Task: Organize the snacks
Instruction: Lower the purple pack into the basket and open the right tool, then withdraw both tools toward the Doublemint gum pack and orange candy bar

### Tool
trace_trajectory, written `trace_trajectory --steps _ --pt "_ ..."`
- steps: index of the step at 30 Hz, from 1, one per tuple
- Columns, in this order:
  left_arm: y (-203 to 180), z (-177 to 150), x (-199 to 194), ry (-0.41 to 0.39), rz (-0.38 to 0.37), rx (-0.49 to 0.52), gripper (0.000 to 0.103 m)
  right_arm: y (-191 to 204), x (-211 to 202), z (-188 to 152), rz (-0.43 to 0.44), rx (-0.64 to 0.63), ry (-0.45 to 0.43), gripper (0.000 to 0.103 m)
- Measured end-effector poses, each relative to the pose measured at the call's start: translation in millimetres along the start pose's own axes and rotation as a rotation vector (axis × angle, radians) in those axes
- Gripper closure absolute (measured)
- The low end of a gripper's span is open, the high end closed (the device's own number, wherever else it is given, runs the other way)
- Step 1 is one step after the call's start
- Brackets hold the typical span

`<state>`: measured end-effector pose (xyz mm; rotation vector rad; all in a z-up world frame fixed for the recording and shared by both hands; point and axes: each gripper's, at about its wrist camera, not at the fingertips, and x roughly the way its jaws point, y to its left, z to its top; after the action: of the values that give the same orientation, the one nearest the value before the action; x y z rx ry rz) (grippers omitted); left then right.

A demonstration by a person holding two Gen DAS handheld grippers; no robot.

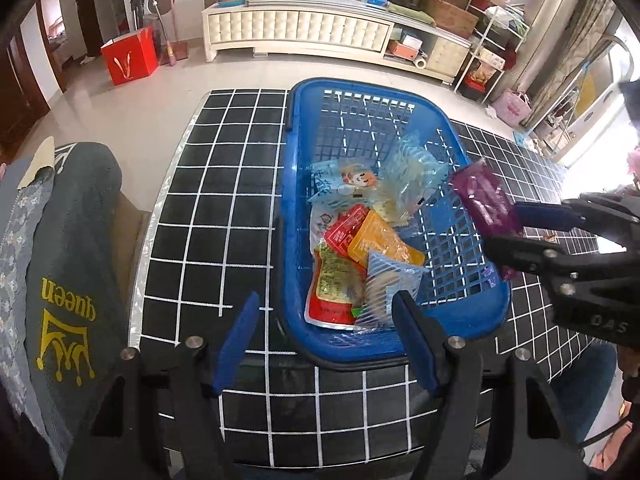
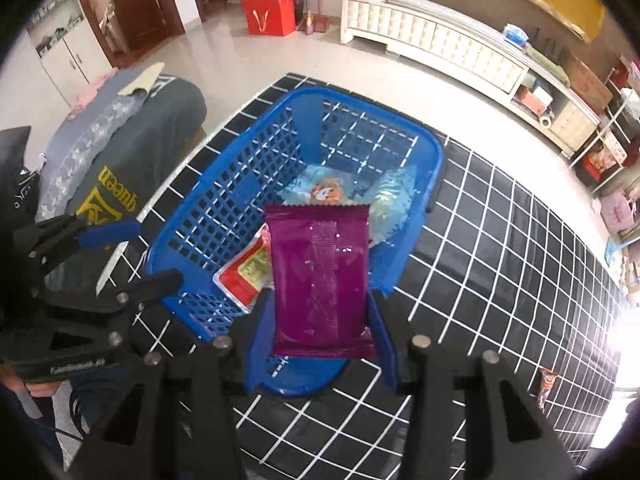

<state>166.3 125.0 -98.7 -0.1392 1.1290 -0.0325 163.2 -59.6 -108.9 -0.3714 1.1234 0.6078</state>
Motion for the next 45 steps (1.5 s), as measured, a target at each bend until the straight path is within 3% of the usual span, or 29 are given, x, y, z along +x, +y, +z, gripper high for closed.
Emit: trace_trajectory --steps 7,20,22,25,28,34,38,40,45 --pt "10 -5 3 -0.001 0.007 -0.014 0.036 14 20 4 -0.092 -0.061 0.015 0.052" --pt "13 -9 -4 -0.018 0.015 -0.045 0.036 20 31 4 -0.151 -0.132 0.018 0.051" --pt "9 -11 -6 -0.029 0.022 -0.035 0.036 19 32 2 -0.137 -0.122 0.029 0.047" --pt "5 -14 -10 -0.045 0.028 -0.019 0.036 14 31 -2 -0.153 -0.099 0.022 0.030" --pt "1 -19 -18 -0.052 0.010 -0.033 0.036 11 19 -7 -0.176 -0.110 -0.025 0.026" --pt "-5 -40 -50 -0.174 -0.083 -0.145 0.036 -2 -28 -33 -0.151 -0.078 -0.155 0.026" --pt "-17 -55 -67 -0.255 -0.090 -0.189 0.036 -11 -65 -63 -0.173 -0.068 -0.274 0.024" --pt "-25 -60 -71 -0.282 -0.088 -0.199 0.036 -16 -80 -76 -0.171 -0.049 -0.314 0.019" --pt "-57 -76 -75 -0.336 -0.054 -0.178 0.036 -34 -104 -112 -0.184 0.026 -0.402 0.013"
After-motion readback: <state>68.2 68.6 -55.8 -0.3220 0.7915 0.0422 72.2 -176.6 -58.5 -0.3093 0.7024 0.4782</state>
